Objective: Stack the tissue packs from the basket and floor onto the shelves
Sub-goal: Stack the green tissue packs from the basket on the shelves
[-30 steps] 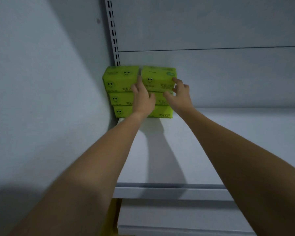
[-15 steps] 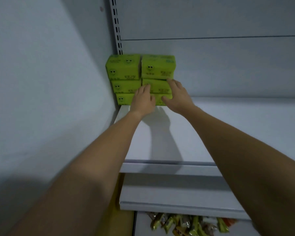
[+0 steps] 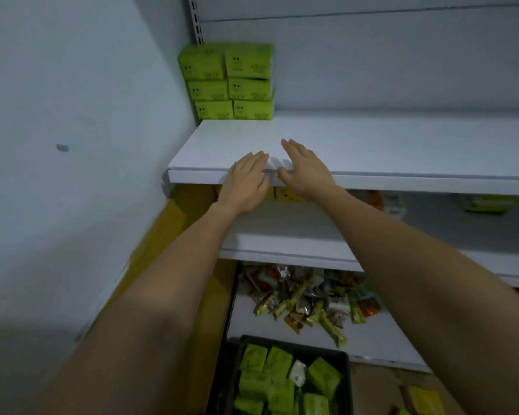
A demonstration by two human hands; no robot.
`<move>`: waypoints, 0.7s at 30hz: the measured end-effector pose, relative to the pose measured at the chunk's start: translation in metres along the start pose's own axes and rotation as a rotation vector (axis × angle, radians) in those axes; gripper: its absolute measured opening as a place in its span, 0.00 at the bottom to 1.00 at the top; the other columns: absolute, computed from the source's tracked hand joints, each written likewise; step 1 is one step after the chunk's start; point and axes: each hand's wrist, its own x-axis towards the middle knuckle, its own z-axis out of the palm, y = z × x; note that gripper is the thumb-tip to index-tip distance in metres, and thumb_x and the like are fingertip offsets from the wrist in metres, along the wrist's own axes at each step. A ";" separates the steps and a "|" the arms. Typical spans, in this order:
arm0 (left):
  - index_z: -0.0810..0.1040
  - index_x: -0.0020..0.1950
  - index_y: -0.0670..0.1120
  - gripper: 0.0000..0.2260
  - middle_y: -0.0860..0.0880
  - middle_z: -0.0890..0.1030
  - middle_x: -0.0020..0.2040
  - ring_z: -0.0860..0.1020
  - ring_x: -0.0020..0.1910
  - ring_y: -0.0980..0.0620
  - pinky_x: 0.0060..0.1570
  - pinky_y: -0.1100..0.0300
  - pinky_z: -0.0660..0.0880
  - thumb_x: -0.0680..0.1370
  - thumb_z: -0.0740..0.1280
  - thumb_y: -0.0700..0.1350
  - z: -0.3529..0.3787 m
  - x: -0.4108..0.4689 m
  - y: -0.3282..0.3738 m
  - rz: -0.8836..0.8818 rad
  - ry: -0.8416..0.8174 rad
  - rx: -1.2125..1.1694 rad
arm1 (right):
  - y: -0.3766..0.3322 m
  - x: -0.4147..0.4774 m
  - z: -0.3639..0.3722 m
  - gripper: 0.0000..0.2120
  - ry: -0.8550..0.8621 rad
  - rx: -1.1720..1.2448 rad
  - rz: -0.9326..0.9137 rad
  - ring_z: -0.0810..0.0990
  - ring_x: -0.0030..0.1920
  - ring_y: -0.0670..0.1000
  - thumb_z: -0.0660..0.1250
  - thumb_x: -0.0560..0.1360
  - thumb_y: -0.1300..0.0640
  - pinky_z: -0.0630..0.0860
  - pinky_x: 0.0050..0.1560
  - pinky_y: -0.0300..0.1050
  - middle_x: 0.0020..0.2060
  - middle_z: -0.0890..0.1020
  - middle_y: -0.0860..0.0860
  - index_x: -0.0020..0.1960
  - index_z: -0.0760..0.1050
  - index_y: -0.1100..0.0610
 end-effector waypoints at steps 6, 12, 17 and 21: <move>0.55 0.76 0.43 0.24 0.46 0.56 0.77 0.53 0.76 0.48 0.74 0.53 0.49 0.82 0.55 0.49 0.056 -0.082 0.041 -0.045 -0.145 -0.042 | 0.038 -0.107 0.030 0.27 -0.041 -0.062 -0.020 0.53 0.75 0.53 0.56 0.80 0.51 0.48 0.73 0.44 0.75 0.54 0.54 0.75 0.53 0.58; 0.56 0.75 0.41 0.24 0.44 0.59 0.76 0.57 0.75 0.46 0.73 0.54 0.50 0.82 0.54 0.50 0.138 -0.137 0.056 -0.040 -0.346 -0.081 | 0.079 -0.178 0.090 0.26 -0.158 0.014 0.130 0.55 0.75 0.54 0.56 0.80 0.51 0.51 0.73 0.47 0.75 0.57 0.55 0.75 0.55 0.57; 0.58 0.75 0.40 0.24 0.43 0.61 0.75 0.58 0.74 0.45 0.72 0.56 0.51 0.82 0.53 0.50 0.226 -0.191 0.053 -0.044 -0.548 -0.199 | 0.113 -0.247 0.177 0.28 -0.294 0.121 0.333 0.60 0.73 0.58 0.52 0.77 0.45 0.57 0.72 0.52 0.73 0.61 0.57 0.73 0.60 0.58; 0.55 0.76 0.43 0.23 0.46 0.56 0.76 0.55 0.75 0.49 0.72 0.58 0.50 0.83 0.53 0.48 0.297 -0.247 0.041 -0.112 -0.759 -0.277 | 0.122 -0.312 0.257 0.26 -0.434 0.236 0.542 0.58 0.74 0.56 0.55 0.79 0.48 0.57 0.72 0.50 0.75 0.57 0.56 0.74 0.57 0.56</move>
